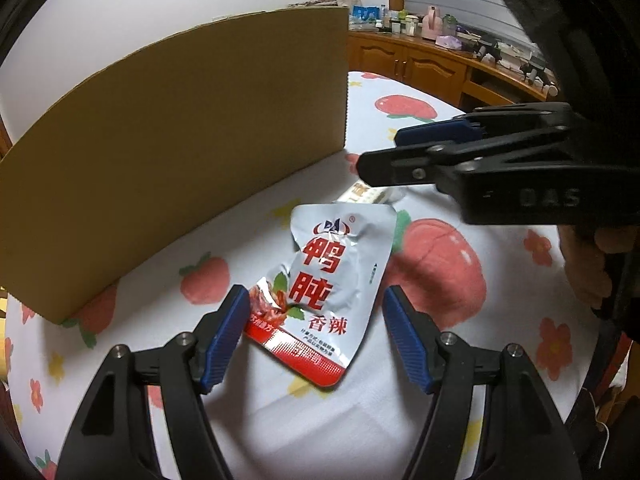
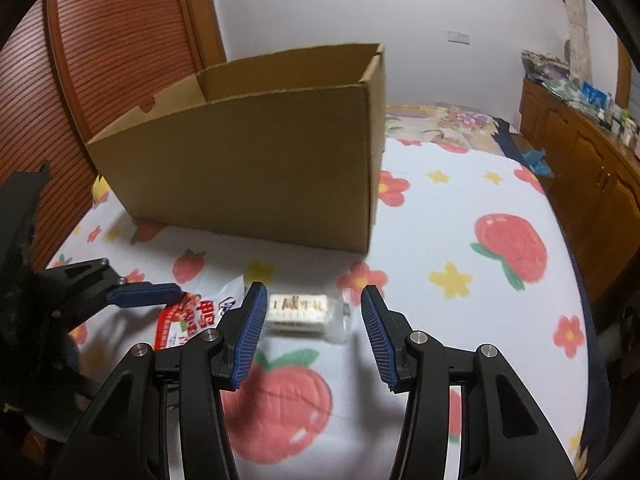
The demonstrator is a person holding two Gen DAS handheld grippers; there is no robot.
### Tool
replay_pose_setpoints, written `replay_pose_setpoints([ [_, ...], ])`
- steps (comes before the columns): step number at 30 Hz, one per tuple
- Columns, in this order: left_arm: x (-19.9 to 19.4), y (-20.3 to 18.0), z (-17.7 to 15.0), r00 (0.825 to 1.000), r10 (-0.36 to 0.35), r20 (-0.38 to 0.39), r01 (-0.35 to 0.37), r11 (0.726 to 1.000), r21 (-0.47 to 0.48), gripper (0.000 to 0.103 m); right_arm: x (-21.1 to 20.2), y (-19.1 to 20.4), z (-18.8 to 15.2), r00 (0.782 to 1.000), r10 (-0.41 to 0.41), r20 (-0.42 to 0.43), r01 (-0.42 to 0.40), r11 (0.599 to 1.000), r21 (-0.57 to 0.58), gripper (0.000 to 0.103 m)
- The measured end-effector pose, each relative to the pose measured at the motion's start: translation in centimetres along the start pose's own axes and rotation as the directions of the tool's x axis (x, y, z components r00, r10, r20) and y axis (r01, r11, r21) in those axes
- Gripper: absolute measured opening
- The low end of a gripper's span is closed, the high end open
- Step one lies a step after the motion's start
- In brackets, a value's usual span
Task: Organize snacks
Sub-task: 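Close left tool on red-labelled duck packet while right tool grips white milk bar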
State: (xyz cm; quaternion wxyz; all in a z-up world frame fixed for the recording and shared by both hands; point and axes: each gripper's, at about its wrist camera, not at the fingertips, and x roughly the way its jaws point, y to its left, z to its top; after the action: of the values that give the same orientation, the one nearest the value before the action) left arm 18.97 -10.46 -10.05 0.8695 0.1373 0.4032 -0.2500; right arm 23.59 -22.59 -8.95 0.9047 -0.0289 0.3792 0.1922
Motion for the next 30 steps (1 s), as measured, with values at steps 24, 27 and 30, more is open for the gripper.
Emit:
replay_pose_setpoints([
  [24,0.4,2.5,0.6,1.0,-0.005,-0.025,0.004,0.998,-0.065,0.058,2.7,-0.1,-0.4,0.997,-0.013,-0.074,0.012,1.0,-0.004,0.065],
  [27,0.0,2.7,0.3,1.0,0.019,-0.025,-0.021,0.997,-0.073,0.055,2.9,0.5,-0.5,0.997,-0.027,-0.075,0.025,0.999,-0.028,0.065],
  [30,-0.2,2.9,-0.1,0.999,0.037,-0.017,-0.038,0.996,-0.086,0.054,3.0,1.0,-0.6,0.996,-0.041,-0.077,0.037,0.998,-0.054,0.065],
])
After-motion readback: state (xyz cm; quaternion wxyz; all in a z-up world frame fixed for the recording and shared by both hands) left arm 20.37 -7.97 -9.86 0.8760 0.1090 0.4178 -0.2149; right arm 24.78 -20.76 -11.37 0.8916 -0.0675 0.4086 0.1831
